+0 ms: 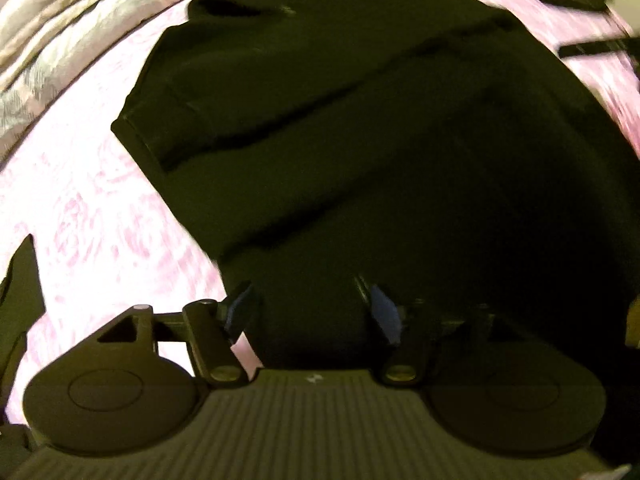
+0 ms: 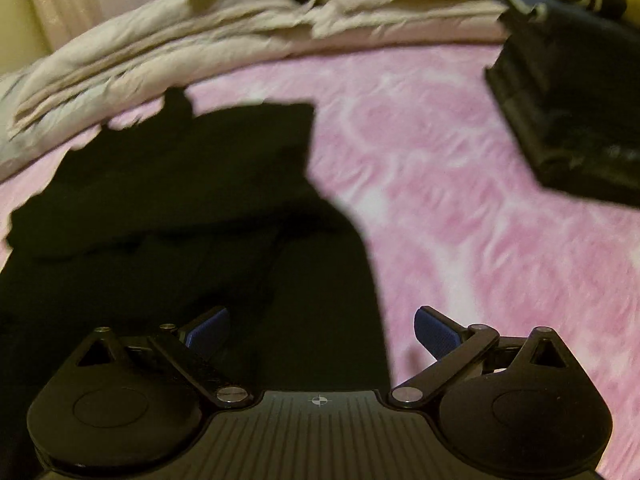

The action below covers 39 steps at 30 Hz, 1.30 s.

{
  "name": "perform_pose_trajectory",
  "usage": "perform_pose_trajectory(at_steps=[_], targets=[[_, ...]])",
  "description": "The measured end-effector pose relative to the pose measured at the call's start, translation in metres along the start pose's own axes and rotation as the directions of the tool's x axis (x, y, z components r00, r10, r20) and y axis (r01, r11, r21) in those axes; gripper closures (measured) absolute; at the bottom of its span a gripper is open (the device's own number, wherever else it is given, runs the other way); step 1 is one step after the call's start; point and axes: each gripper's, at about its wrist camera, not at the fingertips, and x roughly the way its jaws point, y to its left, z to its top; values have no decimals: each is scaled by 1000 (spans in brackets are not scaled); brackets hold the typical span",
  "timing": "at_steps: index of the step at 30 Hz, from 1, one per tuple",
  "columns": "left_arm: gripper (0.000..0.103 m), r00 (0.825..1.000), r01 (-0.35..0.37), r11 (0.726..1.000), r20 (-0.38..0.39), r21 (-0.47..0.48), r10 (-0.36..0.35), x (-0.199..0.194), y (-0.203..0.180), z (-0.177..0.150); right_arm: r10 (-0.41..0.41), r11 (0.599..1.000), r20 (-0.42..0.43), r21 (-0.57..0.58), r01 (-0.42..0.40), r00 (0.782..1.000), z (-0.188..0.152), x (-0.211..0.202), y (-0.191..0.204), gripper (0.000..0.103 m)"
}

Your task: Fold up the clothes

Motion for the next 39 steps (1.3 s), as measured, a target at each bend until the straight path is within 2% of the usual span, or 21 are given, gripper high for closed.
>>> perform_pose_trajectory(at_steps=[3, 6, 9, 11, 13, 16, 23, 27, 28, 29, 30, 31, 32, 33, 35, 36, 37, 39], targets=[[41, 1000, -11, 994, 9, 112, 10, -12, -27, -36, 50, 998, -42, -47, -52, 998, -21, -12, 15, 1], [40, 1000, -17, 969, 11, 247, 15, -18, -48, -77, 73, 992, -96, -98, -82, 993, -47, -24, 28, 0], [40, 999, -32, 926, 40, 376, 18, -28, -66, -118, 61, 991, -123, -112, -75, 991, -78, -41, 41, 0], [40, 998, -47, 886, 65, 461, 19, -33, -78, -145, 38, 993, -112, -106, -50, 993, -95, -53, 46, 0], [40, 994, -75, 827, 107, 557, 18, -35, -89, -174, 19, 995, -101, -92, -29, 995, -112, -66, 52, 0], [40, 986, -118, 713, 168, 691, -1, -31, -107, -211, -9, 996, -86, -88, 2, 996, -138, -87, 65, 0], [40, 958, -223, 491, 282, 842, -48, -5, -135, -252, -43, 991, -89, -128, 31, 995, -174, -122, 83, 0], [43, 945, -266, 385, 318, 884, -76, 16, -148, -258, -52, 984, -105, -174, 33, 993, -188, -133, 88, 0], [48, 944, -270, 375, 321, 887, -79, 18, -149, -259, -54, 981, -108, -191, 32, 993, -190, -134, 89, 0], [52, 945, -263, 381, 317, 887, -86, 19, -148, -258, -54, 977, -110, -210, 30, 992, -193, -135, 88, 0], [61, 948, -244, 403, 305, 882, -94, 17, -146, -255, -55, 973, -113, -229, 28, 992, -195, -135, 87, 0], [67, 953, -213, 441, 285, 872, -105, 14, -142, -250, -56, 967, -116, -254, 25, 992, -197, -137, 86, 0], [94, 953, -199, 488, 284, 850, -107, 8, -139, -243, -57, 960, -119, -278, 22, 991, -199, -138, 85, 0], [94, 950, -184, 558, 291, 810, -110, 0, -133, -234, -50, 953, -122, -304, 10, 991, -200, -141, 85, 0], [95, 948, -107, 706, 285, 700, -139, -20, -115, -210, -32, 926, -127, -377, -19, 991, -205, -145, 89, 0], [96, 947, -75, 761, 285, 644, -149, -29, -106, -198, -24, 903, -123, -429, -31, 992, -208, -147, 93, 0], [96, 946, -52, 801, 287, 596, -153, -37, -97, -187, -18, 871, -112, -490, -39, 994, -212, -148, 100, 0], [96, 943, -14, 851, 291, 525, -163, -48, -84, -168, 1, 787, -83, -615, -52, 997, -223, -149, 115, 0]])
